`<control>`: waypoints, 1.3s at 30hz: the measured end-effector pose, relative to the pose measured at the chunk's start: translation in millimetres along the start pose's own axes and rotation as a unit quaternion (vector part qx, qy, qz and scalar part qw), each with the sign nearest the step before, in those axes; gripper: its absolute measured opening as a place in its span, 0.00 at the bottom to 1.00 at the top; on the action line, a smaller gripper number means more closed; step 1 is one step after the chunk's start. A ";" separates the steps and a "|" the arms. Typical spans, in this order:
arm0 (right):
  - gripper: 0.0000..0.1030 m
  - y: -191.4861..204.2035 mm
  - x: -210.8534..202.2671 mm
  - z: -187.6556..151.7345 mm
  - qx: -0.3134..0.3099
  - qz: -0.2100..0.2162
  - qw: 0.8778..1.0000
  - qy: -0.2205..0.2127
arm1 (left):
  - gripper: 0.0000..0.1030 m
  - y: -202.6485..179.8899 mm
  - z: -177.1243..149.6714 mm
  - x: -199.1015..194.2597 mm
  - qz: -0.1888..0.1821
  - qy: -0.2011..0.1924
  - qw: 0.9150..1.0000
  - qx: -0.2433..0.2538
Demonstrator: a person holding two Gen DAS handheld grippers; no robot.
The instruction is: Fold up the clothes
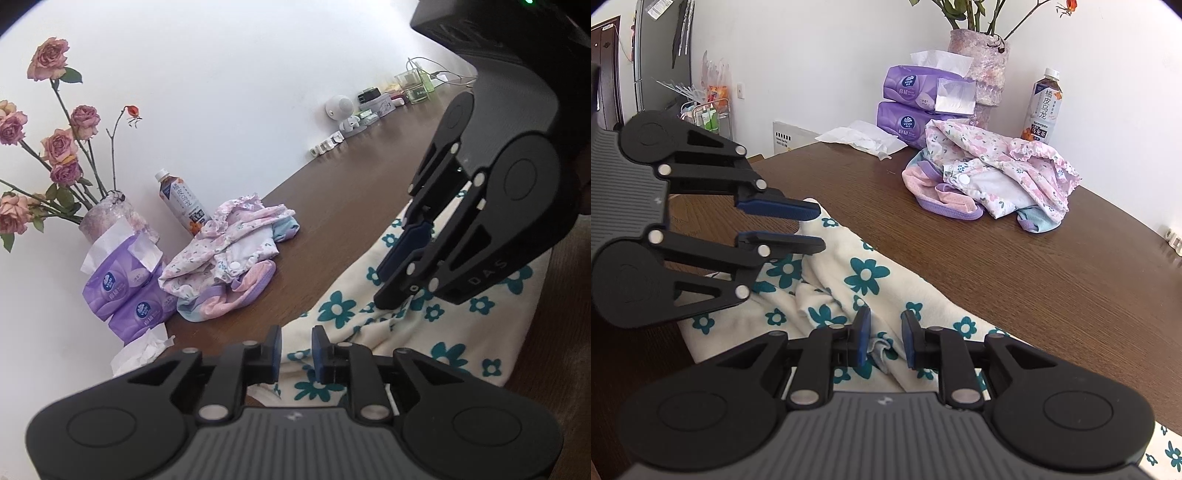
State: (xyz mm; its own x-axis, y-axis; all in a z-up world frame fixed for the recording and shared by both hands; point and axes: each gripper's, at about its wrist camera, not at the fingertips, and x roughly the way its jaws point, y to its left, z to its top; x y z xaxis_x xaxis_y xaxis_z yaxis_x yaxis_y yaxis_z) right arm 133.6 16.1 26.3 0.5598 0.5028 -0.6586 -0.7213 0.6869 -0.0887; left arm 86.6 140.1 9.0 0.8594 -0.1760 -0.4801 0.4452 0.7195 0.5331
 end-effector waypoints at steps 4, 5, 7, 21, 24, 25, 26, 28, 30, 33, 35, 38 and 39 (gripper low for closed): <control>0.18 -0.3 -0.1 -0.7 0.000 0.002 1.000 -0.002 | 0.16 -6.5 -5.1 9.1 -0.013 0.024 1.000 -0.001; 0.18 -0.3 -0.2 -1.0 0.000 0.002 1.000 -0.003 | 0.16 -5.5 -4.4 7.9 -0.012 0.025 1.000 -0.002; 0.18 -0.2 -0.3 -1.6 -0.001 0.002 1.000 -0.004 | 0.16 -3.5 -3.0 5.5 -0.009 0.028 1.000 -0.005; 0.18 -3.6 -0.9 -5.1 0.004 0.012 1.000 -0.014 | 0.17 -6.8 -5.0 -13.9 -0.006 0.060 0.998 -0.028; 0.18 -2.6 -1.0 -6.0 0.001 0.010 1.000 -0.017 | 0.19 -5.3 6.2 -17.0 0.007 0.037 0.999 -0.038; 0.18 -2.2 -1.2 -6.3 0.000 0.009 1.000 -0.018 | 0.21 -5.9 11.2 -15.0 0.007 0.031 0.999 -0.041; 0.18 -1.8 -1.1 -6.6 0.000 0.008 1.000 -0.019 | 0.22 -6.8 15.8 -12.6 0.006 0.025 0.999 -0.044; 0.18 -1.2 -1.3 -6.8 -0.002 0.006 1.000 -0.019 | 0.22 -12.5 21.6 -3.8 -0.003 0.027 0.999 -0.044; 0.18 -0.8 -1.4 -7.0 -0.003 0.006 1.000 -0.020 | 0.21 -19.3 22.8 4.8 -0.014 0.038 0.998 -0.039; 0.18 -0.5 -1.6 -7.6 -0.004 0.005 1.000 -0.022 | 0.17 -24.7 19.0 9.9 -0.017 0.048 0.998 -0.037; 0.18 -0.1 -1.5 -7.9 -0.006 0.004 1.000 -0.023 | 0.17 -24.8 17.3 10.2 -0.015 0.049 0.998 -0.043; 0.18 0.2 -1.7 -8.4 -0.007 0.004 1.000 -0.023 | 0.17 -26.4 16.3 10.2 -0.010 0.049 0.998 -0.043; 0.18 0.4 -1.7 -8.7 -0.007 0.004 1.000 -0.023 | 0.17 -26.6 16.5 10.2 -0.009 0.049 0.998 -0.043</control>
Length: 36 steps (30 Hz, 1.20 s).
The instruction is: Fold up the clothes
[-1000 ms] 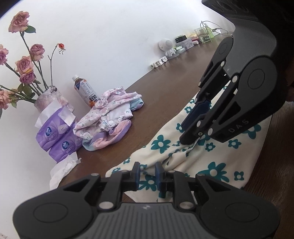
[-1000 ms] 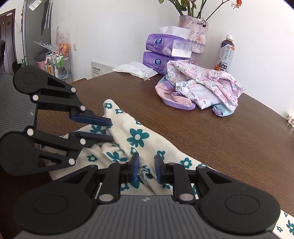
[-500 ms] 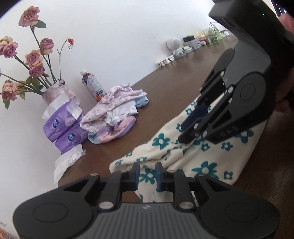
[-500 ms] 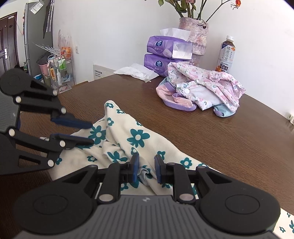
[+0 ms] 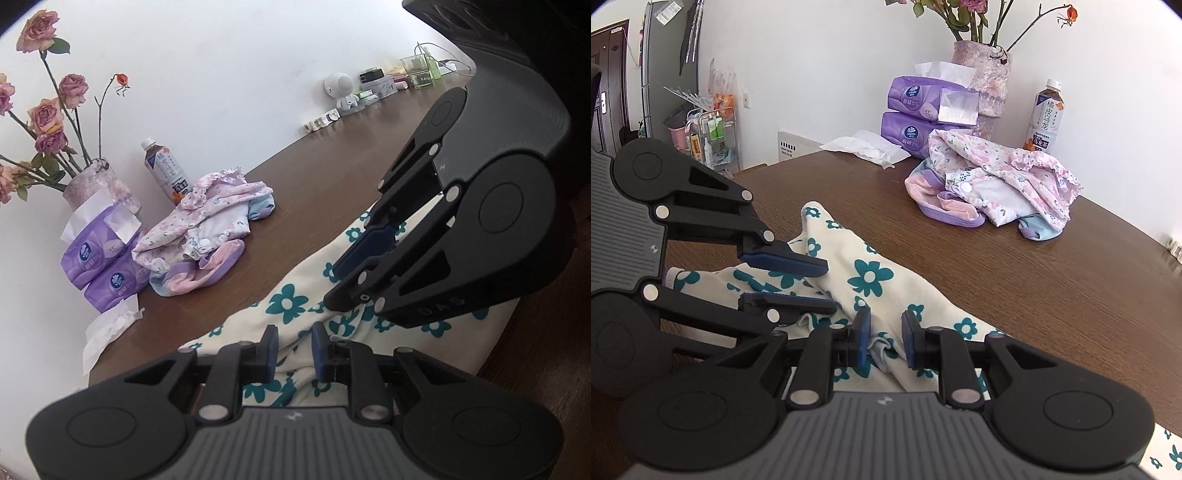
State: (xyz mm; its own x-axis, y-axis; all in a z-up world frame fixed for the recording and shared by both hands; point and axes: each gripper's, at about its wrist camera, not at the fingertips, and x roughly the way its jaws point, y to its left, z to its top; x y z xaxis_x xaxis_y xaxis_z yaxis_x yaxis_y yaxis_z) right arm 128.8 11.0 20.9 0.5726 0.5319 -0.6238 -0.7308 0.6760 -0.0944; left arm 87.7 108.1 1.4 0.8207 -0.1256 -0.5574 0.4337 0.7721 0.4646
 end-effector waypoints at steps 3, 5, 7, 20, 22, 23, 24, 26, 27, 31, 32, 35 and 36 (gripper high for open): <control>0.18 -1.4 0.6 1.0 0.005 0.003 1.000 0.003 | 0.17 -1.0 0.5 -0.4 0.004 0.001 1.000 0.000; 0.18 -1.1 0.7 1.5 0.003 0.002 1.000 0.005 | 0.17 -2.7 1.3 -0.9 0.009 0.002 1.000 0.003; 0.18 0.0 0.3 1.4 0.000 0.001 1.000 0.005 | 0.17 -3.8 1.6 -0.8 0.013 0.002 1.000 0.004; 0.35 -4.3 -2.7 1.6 0.006 0.007 1.000 0.003 | 0.31 -8.1 6.2 -7.3 0.041 0.010 0.999 -0.002; 0.48 -7.8 -8.2 0.1 0.013 0.013 1.000 -0.002 | 0.35 -7.7 9.3 -11.9 0.053 0.007 0.999 -0.005; 0.48 -9.2 -12.2 -0.7 0.013 0.013 1.000 -0.006 | 0.35 -7.9 11.0 -14.1 0.057 0.005 0.998 -0.006; 0.48 -10.5 -16.4 -1.5 0.012 0.012 1.000 -0.010 | 0.35 -8.7 13.8 -16.8 0.059 0.002 0.998 -0.007; 0.48 -15.1 -24.7 -3.3 0.013 0.009 1.000 -0.018 | 0.35 -12.2 19.8 -20.5 0.063 -0.005 0.998 -0.008; 0.48 -18.8 -29.0 -4.3 0.016 0.006 1.000 -0.021 | 0.35 -15.3 23.7 -22.0 0.063 -0.010 0.998 -0.007; 0.48 -39.7 -50.7 -16.7 0.028 -0.011 0.999 -0.032 | 0.36 -31.7 38.4 -23.5 0.054 -0.025 0.998 -0.005; 0.48 -46.4 -56.4 -21.5 0.033 -0.016 0.999 -0.033 | 0.36 -36.5 42.7 -21.4 0.051 -0.027 0.998 -0.003; 0.45 -72.4 -72.3 -40.2 0.051 -0.039 0.997 -0.030 | 0.36 -50.9 55.8 -15.3 0.041 -0.032 0.999 0.001; 0.43 -82.6 -76.8 -47.6 0.058 -0.048 0.997 -0.028 | 0.36 -55.7 60.3 -12.8 0.038 -0.033 0.999 0.001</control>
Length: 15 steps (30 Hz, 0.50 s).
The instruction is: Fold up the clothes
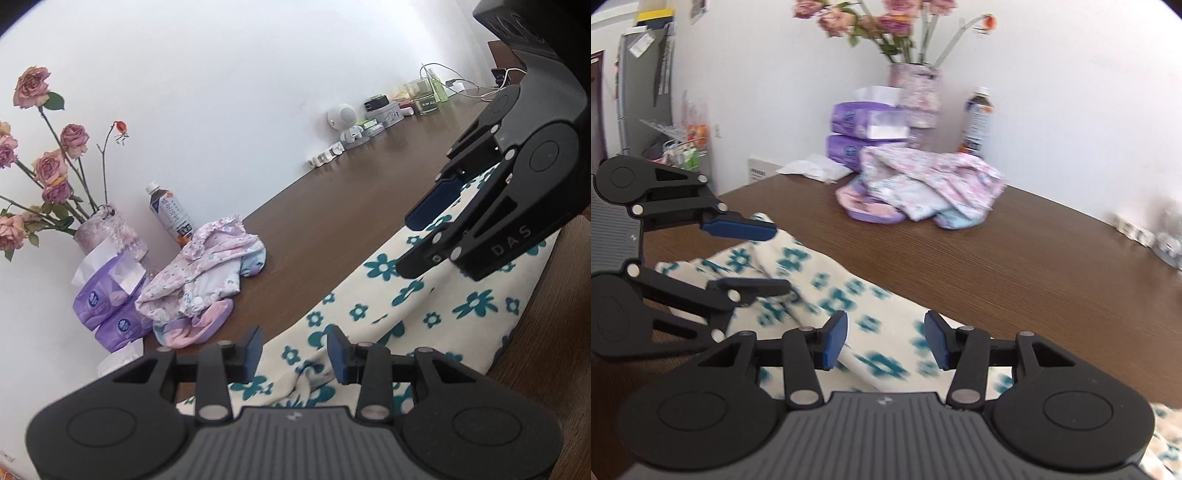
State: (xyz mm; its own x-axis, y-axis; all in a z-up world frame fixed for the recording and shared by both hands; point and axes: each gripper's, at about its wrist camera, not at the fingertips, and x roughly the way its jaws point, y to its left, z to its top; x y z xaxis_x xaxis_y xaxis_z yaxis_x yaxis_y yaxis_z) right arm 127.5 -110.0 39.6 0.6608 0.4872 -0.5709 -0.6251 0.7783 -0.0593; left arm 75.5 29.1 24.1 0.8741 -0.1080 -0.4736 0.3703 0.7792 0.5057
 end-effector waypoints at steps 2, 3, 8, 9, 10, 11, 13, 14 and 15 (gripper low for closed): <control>0.41 -22.9 -9.8 -9.2 0.013 -0.016 1.000 0.006 | 0.36 -11.1 9.6 9.1 -0.005 -0.002 1.000 -0.002; 0.39 -33.4 -13.9 -13.8 0.019 -0.023 1.000 0.009 | 0.36 -16.4 14.1 13.6 -0.007 -0.002 1.000 -0.003; 0.36 -73.2 -31.2 -38.9 0.033 -0.030 0.999 0.021 | 0.35 -36.7 21.3 31.6 -0.017 0.026 1.000 0.001; 0.35 -78.3 -34.5 -43.6 0.033 -0.027 0.999 0.020 | 0.35 -39.9 20.3 33.9 -0.018 0.033 0.999 0.003; 0.32 -83.3 -37.7 -48.3 0.033 -0.023 0.999 0.018 | 0.34 -41.1 18.9 33.9 -0.015 0.035 0.999 0.001; 0.30 -88.0 -41.4 -52.6 0.035 -0.022 0.999 0.015 | 0.34 -41.7 17.8 33.9 -0.012 0.036 0.999 -0.001; 0.28 -97.8 -49.2 -59.9 0.041 -0.026 0.999 0.008 | 0.34 -39.2 16.5 33.5 -0.010 0.041 0.999 -0.010; 0.28 -103.2 -53.4 -62.8 0.044 -0.030 0.999 0.005 | 0.35 -38.2 15.7 33.3 -0.008 0.043 0.999 -0.013; 0.28 -108.6 -57.5 -65.7 0.047 -0.035 0.998 0.001 | 0.35 -37.7 15.0 32.7 -0.006 0.045 0.999 -0.016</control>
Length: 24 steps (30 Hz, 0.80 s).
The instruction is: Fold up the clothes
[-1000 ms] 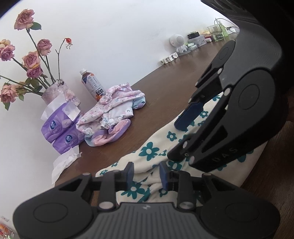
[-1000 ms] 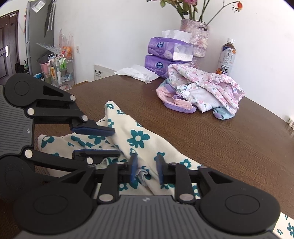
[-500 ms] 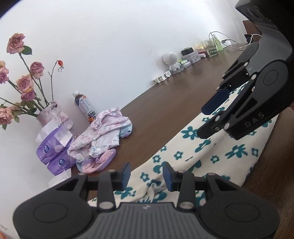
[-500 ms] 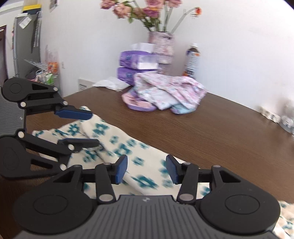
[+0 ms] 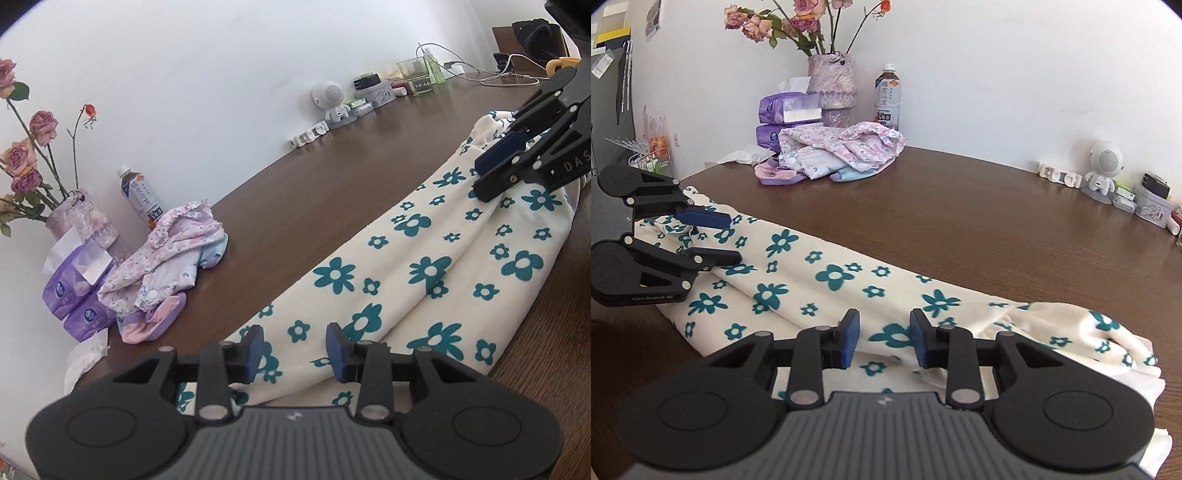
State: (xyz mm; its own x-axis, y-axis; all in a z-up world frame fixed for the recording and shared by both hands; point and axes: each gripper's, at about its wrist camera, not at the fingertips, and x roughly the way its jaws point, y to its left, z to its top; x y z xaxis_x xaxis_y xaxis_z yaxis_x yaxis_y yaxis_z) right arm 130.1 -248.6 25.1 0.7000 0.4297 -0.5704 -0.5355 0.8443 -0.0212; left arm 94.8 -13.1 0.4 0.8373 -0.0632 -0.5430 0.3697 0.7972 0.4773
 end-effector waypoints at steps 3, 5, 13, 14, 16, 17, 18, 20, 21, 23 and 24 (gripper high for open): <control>0.30 -17.1 -5.7 -3.4 0.015 -0.022 1.000 -0.003 | 0.35 1.5 -2.4 -3.6 0.006 0.004 1.000 -0.004; 0.30 -28.5 -9.2 -5.5 0.025 -0.038 0.999 -0.004 | 0.36 3.9 -4.5 -6.4 0.011 0.006 1.000 -0.008; 0.30 -51.3 -7.1 -14.1 0.060 -0.037 0.998 0.004 | 0.35 23.8 -18.8 -12.6 0.039 0.030 0.998 -0.034; 0.30 -52.8 -7.5 -14.8 0.061 -0.041 0.997 0.005 | 0.34 25.1 -21.6 -13.7 0.037 0.029 0.998 -0.042; 0.30 -56.0 -8.6 -16.2 0.064 -0.051 0.997 0.008 | 0.34 26.5 -24.4 -15.3 0.035 0.026 0.998 -0.050; 0.30 -58.9 -8.9 -17.3 0.064 -0.064 0.996 0.012 | 0.34 26.4 -24.8 -15.1 0.036 0.025 0.998 -0.051; 0.31 -63.3 -9.4 -18.9 0.071 -0.069 0.995 0.014 | 0.33 25.7 -25.0 -15.3 0.035 0.024 0.998 -0.050; 0.33 -72.0 -11.8 -21.1 0.087 -0.072 0.993 0.017 | 0.28 23.4 -24.9 -15.8 0.034 0.022 0.998 -0.043; 0.33 -74.0 -14.4 -19.9 0.091 -0.075 0.993 0.014 | 0.28 22.1 -24.7 -16.0 0.035 0.022 0.998 -0.040; 0.33 -76.8 -21.3 -15.9 0.096 -0.080 0.992 0.002 | 0.27 19.4 -24.1 -15.9 0.040 0.022 0.998 -0.034; 0.33 -77.3 -24.8 -12.4 0.095 -0.085 0.992 -0.009 | 0.27 19.1 -24.2 -16.1 0.040 0.021 0.998 -0.034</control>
State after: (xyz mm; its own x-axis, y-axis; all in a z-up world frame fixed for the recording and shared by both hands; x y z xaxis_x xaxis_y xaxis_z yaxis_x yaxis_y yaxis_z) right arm 148.3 -328.5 30.7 0.7816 0.2800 -0.5574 -0.3119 0.9493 0.0395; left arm 78.7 17.7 1.5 0.8448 0.0274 -0.5343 0.2725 0.8374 0.4738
